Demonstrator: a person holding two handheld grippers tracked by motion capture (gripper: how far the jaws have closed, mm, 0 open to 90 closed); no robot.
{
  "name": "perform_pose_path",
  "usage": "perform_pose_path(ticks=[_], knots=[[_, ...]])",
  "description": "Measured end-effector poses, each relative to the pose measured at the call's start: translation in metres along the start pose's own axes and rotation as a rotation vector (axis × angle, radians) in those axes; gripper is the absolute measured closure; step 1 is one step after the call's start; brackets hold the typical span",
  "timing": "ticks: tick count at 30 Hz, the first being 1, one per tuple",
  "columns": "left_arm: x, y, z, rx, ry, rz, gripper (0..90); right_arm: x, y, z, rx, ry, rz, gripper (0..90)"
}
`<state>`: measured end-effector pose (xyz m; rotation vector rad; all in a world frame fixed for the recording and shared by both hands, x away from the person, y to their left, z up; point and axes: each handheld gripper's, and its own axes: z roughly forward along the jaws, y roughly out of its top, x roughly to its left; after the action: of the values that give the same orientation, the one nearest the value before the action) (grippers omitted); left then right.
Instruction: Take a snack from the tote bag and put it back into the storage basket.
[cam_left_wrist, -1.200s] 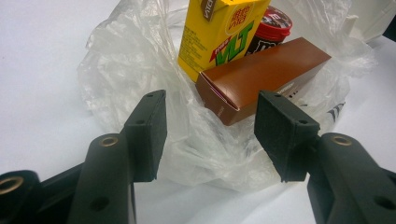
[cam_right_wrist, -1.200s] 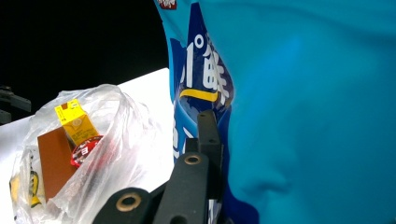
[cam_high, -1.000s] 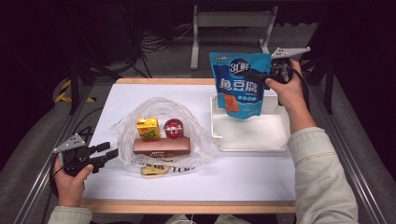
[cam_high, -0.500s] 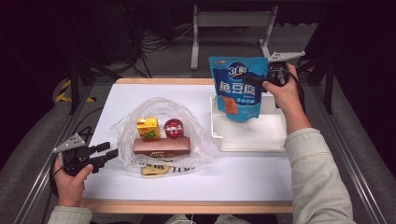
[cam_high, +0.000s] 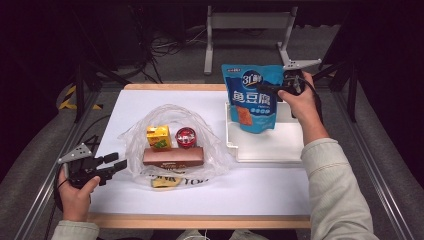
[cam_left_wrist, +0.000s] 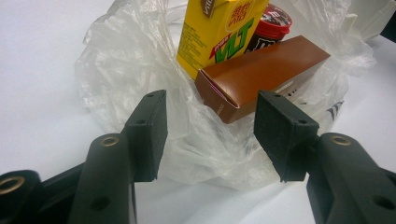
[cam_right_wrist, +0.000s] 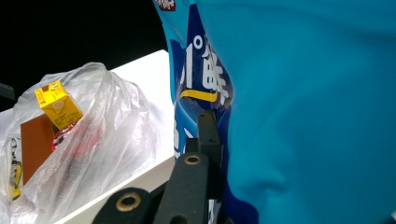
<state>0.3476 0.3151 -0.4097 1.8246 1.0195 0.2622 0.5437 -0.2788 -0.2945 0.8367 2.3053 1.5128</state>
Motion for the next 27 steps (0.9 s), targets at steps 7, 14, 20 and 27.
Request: perform_pose_path(ticks=[7,14,20,27], knots=[[0.001,0.000,0.001,0.004,-0.001,0.006,45.3,-0.005,-0.006,0.002,-0.011,0.000,0.016,89.9],[0.000,0.000,0.001,0.003,-0.005,-0.001,45.2,-0.012,-0.011,-0.004,-0.012,-0.027,0.009,88.3],[0.000,0.000,0.002,0.007,-0.003,0.006,45.1,-0.015,-0.015,-0.007,-0.017,-0.039,0.007,85.7],[-0.001,0.001,0.003,0.012,-0.006,0.005,45.1,-0.017,-0.016,-0.011,0.003,-0.077,-0.025,73.5]])
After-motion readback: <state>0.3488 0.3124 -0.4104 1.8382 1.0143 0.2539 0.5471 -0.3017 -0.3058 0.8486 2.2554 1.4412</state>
